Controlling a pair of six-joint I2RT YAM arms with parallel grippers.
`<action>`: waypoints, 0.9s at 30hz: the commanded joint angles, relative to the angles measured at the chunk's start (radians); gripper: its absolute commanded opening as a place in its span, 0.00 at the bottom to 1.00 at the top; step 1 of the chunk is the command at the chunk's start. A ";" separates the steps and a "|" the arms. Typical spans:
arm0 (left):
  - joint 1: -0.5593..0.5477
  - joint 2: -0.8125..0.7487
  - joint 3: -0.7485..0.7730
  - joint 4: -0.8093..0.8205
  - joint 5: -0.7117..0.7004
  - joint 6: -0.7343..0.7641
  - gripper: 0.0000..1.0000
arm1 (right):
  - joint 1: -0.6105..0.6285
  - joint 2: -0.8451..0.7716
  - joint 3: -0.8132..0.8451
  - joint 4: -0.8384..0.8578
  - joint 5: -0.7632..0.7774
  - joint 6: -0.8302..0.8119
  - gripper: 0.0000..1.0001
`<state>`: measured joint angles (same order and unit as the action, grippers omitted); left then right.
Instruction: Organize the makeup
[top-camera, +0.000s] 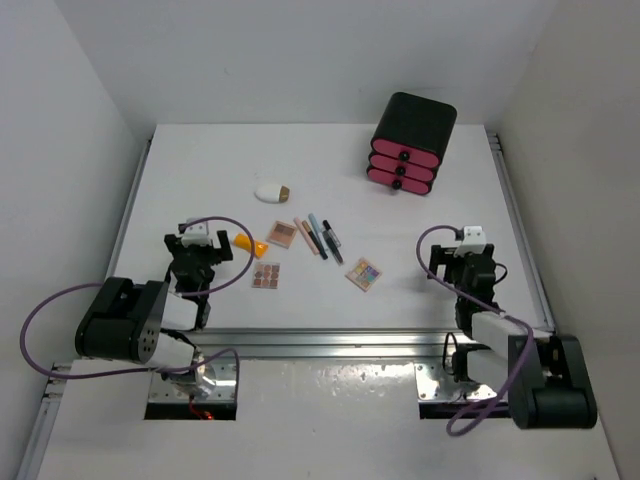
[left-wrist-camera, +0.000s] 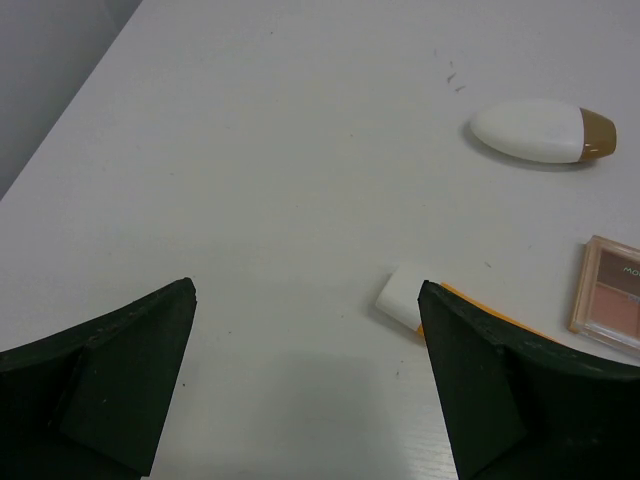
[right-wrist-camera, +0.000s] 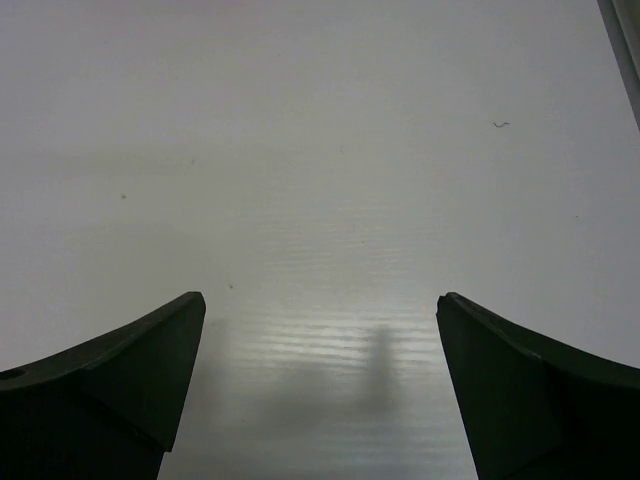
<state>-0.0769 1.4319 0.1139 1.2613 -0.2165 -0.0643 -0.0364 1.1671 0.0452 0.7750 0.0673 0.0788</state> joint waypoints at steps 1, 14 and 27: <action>0.008 0.002 0.009 0.043 0.000 -0.017 1.00 | 0.015 -0.119 0.074 -0.354 0.044 -0.031 1.00; -0.067 -0.223 0.425 -0.749 0.180 0.230 1.00 | 0.065 0.072 1.099 -1.257 0.130 -0.099 1.00; -0.100 -0.126 0.739 -0.968 0.163 0.204 1.00 | 0.335 0.497 1.486 -1.297 0.468 0.306 0.76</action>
<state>-0.1680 1.2900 0.7841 0.3668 -0.0467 0.1844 0.2714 1.6115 1.4197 -0.4999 0.4149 0.2588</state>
